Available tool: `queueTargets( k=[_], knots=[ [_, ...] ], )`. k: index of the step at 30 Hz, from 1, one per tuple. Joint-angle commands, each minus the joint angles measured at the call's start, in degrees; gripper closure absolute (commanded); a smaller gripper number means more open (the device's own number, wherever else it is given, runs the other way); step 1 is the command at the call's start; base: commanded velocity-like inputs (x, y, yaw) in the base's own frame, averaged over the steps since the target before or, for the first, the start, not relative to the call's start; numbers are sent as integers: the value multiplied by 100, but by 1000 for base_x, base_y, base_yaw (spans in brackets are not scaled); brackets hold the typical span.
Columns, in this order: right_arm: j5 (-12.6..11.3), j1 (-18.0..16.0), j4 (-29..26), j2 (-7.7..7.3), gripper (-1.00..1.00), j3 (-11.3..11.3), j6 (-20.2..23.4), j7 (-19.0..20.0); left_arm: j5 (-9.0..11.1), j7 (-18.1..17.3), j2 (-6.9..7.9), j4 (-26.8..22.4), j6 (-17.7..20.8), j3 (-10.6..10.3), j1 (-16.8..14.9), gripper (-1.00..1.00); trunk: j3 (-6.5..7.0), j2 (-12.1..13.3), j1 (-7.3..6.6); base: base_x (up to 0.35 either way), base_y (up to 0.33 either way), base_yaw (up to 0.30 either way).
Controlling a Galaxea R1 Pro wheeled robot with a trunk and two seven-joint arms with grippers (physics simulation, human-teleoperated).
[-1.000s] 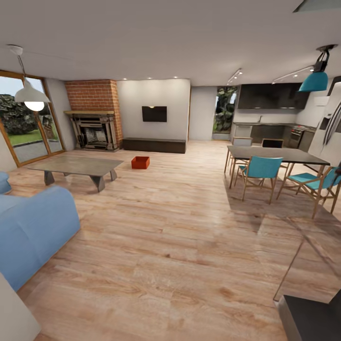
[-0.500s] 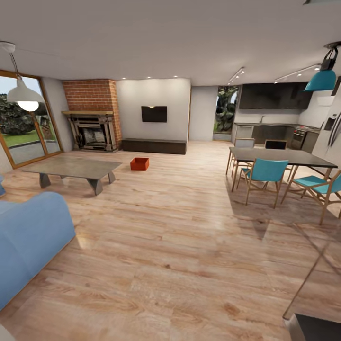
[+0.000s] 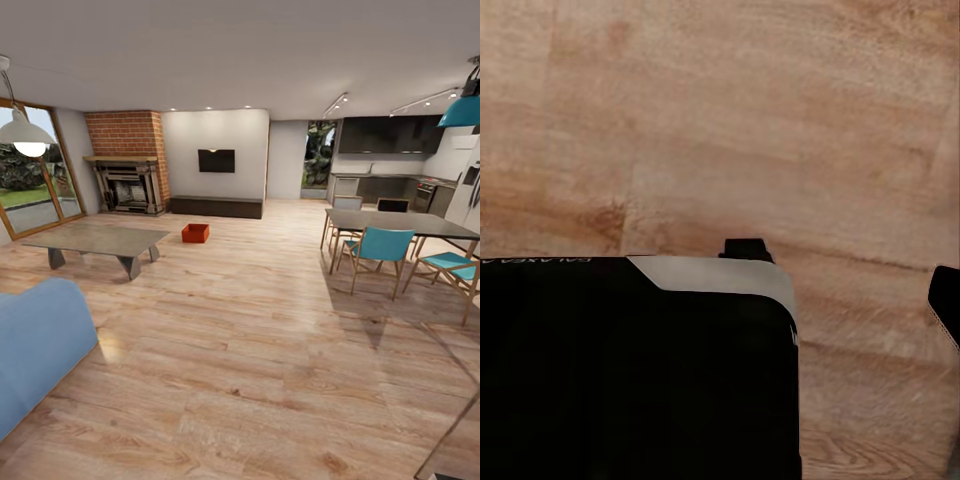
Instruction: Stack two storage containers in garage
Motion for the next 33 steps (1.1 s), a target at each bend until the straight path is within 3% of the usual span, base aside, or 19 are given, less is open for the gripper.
queueTargets(
  k=[1, 33],
  knots=[
    [-47, -3, -2, 1, -100, 48, -11, -22, 50, -26, 2, 0, 6, 1, -4, -100, -8, -5, 4, 322, 0, 0],
    [-42, -3, -2, 1, -100, 48, -11, -23, 50, -26, 2, 0, 6, 1, -4, -100, -8, -5, 4, 322, 0, 0]
  ],
)
